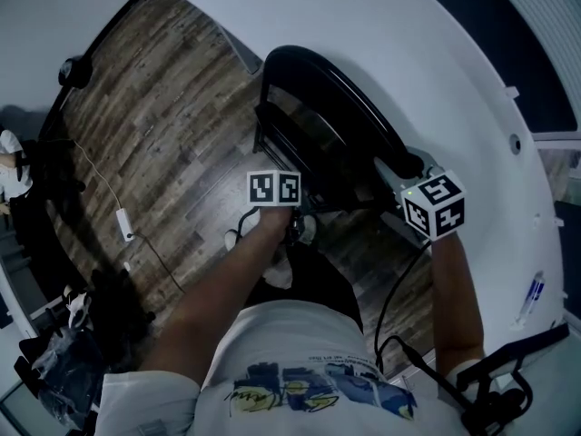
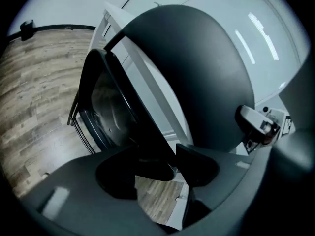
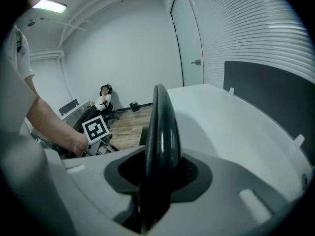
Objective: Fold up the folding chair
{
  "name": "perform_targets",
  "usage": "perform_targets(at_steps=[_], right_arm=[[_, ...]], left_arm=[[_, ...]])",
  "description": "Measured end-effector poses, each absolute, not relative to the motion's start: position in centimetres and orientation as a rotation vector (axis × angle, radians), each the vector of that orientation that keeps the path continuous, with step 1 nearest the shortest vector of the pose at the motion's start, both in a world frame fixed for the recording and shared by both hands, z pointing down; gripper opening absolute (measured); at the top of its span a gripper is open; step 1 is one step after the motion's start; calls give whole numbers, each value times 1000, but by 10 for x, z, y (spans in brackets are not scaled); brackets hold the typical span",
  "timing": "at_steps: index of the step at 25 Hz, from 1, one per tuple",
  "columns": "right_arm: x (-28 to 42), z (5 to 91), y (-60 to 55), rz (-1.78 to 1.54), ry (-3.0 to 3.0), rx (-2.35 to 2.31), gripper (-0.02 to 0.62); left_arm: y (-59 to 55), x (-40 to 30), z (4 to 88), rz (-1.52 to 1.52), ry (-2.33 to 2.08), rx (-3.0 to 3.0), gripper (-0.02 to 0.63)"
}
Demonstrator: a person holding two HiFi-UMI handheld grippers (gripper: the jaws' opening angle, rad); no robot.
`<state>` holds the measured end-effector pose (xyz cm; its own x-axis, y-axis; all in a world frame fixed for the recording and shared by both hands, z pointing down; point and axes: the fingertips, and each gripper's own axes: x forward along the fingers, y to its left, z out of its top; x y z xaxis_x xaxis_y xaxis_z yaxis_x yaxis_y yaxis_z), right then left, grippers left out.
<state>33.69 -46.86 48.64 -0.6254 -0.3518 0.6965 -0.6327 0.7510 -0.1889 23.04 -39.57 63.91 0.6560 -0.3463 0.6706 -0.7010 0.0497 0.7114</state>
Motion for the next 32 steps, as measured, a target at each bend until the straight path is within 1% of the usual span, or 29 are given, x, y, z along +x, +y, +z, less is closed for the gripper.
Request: perform_targets(at_steps=[4, 9, 11, 12, 18, 20, 26, 28, 32], right_arm=[[339, 486, -470, 566, -2286, 757, 114], [349, 484, -471, 560, -2265, 799, 178], [353, 482, -471, 567, -2259, 814, 204], [355, 480, -471, 567, -2258, 821, 209], [367, 466, -466, 536, -2239, 871, 219], [376, 458, -462, 541, -2235, 928, 219], [413, 422, -425, 504, -2156, 1170, 219], [411, 407, -397, 483, -2134, 1235, 219], [381, 396, -352, 437, -2138, 1251, 218]], left_arm=[[-393, 215, 614, 273, -894, 1623, 242], [-390, 197, 569, 193, -887, 1795, 241], [-388, 189, 553, 172, -890, 1855, 230], [-386, 185, 546, 163, -891, 1876, 230], [-370, 154, 501, 106, -941, 1969, 227], [-363, 143, 491, 101, -952, 1980, 213], [-343, 120, 463, 104, -924, 2079, 213], [-330, 111, 449, 113, -909, 2128, 213], [-317, 92, 422, 116, -928, 2200, 187]])
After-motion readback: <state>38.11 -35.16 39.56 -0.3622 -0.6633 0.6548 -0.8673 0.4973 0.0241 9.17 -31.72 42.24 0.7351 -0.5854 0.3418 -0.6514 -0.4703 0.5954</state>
